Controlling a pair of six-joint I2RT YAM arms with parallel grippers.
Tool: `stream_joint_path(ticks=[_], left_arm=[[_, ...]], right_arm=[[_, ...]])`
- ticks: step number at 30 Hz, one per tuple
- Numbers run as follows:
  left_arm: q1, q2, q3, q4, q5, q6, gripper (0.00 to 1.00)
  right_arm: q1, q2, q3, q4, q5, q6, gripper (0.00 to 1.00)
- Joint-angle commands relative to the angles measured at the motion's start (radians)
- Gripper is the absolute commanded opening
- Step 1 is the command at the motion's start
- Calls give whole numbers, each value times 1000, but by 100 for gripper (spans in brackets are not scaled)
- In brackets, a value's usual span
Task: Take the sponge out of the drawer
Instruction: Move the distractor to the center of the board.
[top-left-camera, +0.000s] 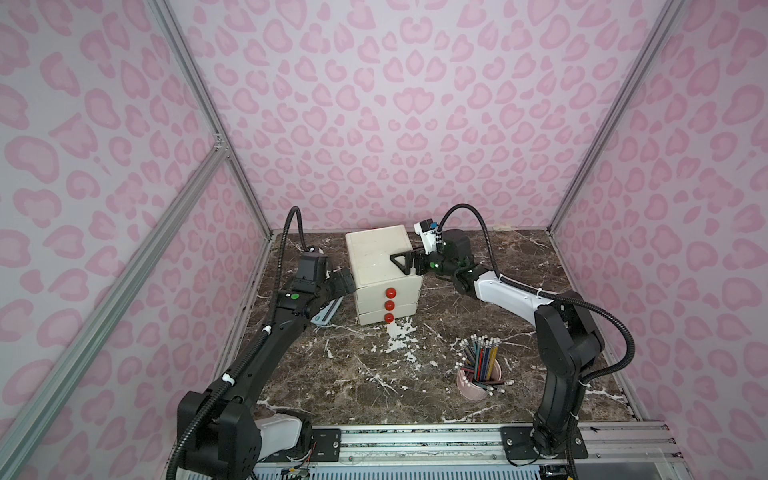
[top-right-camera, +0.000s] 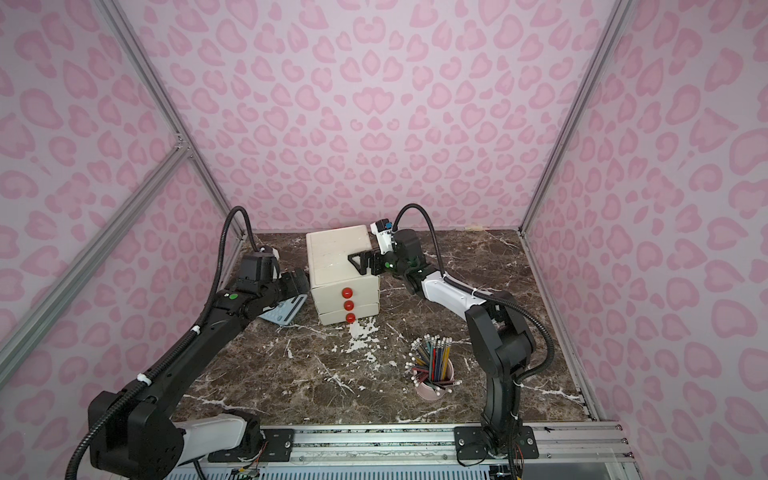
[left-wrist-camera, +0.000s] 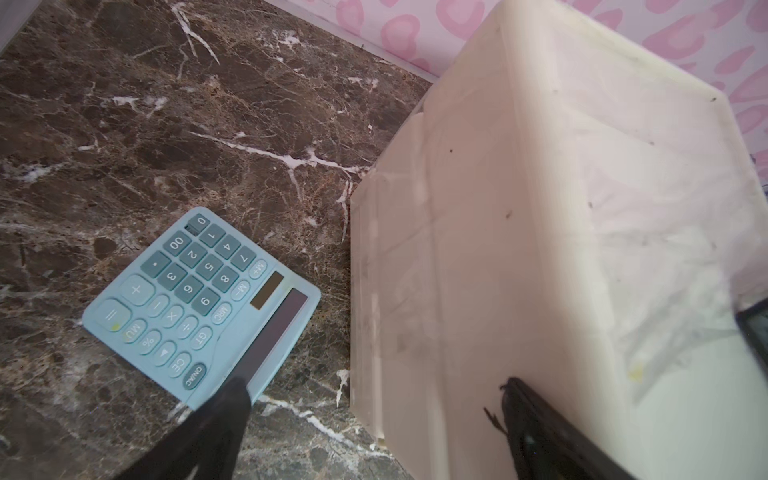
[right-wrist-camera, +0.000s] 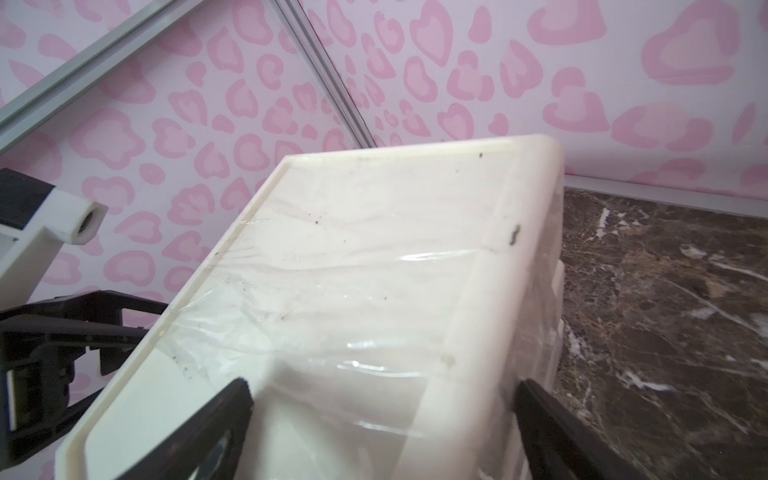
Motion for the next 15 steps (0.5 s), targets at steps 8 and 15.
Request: stream_joint_path(ticks=[8,15], left_arm=[[-21,-120,56,172,329,72,97],[-20,-26,74,146,319,59,97]], right_arm=[[36,79,33,-247,-64,-68,99],[44,81,41,-254,-69,-72,99]])
